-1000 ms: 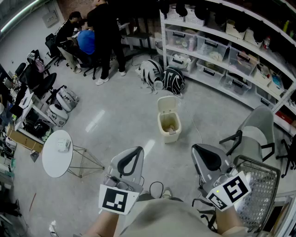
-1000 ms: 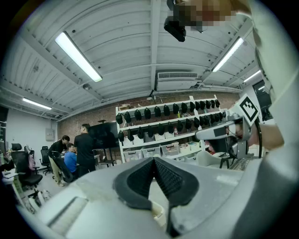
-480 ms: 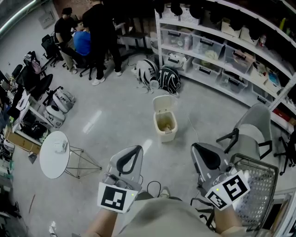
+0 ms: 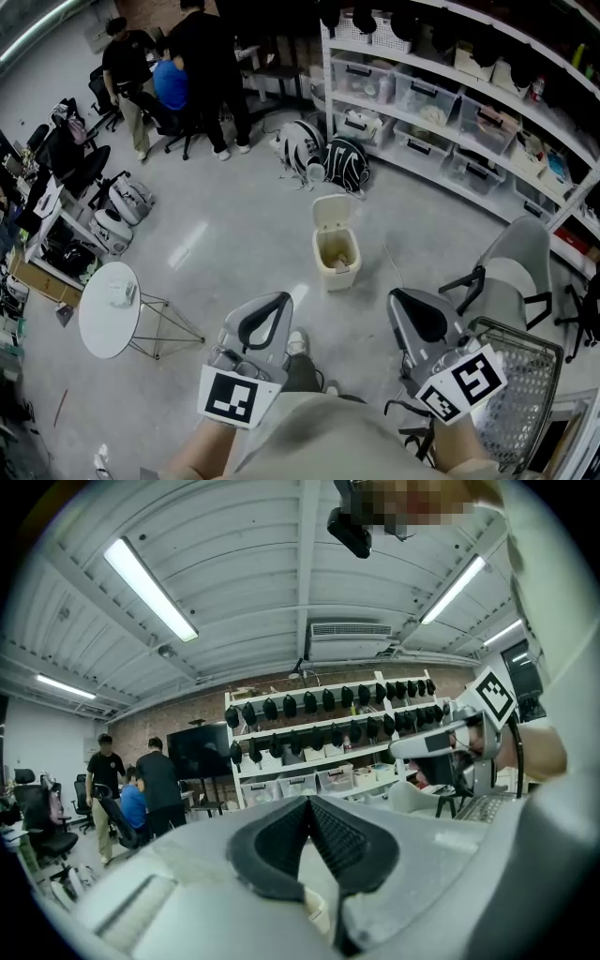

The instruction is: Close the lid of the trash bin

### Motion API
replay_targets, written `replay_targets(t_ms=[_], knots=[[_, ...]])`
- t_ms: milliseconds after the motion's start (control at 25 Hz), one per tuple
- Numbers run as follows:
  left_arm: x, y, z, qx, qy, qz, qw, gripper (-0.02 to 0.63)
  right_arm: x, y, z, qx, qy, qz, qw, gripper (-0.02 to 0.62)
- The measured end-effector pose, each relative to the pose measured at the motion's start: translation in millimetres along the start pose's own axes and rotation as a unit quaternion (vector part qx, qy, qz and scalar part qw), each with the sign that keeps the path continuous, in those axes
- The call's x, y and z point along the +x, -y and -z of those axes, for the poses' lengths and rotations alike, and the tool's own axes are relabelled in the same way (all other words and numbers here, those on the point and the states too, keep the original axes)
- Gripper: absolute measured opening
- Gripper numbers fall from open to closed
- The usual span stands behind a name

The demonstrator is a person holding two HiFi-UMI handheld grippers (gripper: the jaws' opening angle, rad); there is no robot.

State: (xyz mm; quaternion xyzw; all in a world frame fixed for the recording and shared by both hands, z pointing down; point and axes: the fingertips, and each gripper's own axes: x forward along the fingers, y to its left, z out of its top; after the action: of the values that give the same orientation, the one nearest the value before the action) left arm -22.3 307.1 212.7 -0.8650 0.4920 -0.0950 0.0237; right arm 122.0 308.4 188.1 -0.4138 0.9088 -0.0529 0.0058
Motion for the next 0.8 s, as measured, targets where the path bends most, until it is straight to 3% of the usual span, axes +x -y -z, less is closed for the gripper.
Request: replay_targets(t_ms=[440,800], knots=[[57.9,-45.6,16.7,-0.004,-0.001,0.023,0.9997,0.003,68.1,32.5,16.2,0.000,-0.016,0.014,1.000,0.003],[147.5,-125.4,23.9,-0.015,-0.014,0.043,0.9988,0.003,171.4,88.1,18.4,0.010,-0.041,0.034,0.999,0.003]])
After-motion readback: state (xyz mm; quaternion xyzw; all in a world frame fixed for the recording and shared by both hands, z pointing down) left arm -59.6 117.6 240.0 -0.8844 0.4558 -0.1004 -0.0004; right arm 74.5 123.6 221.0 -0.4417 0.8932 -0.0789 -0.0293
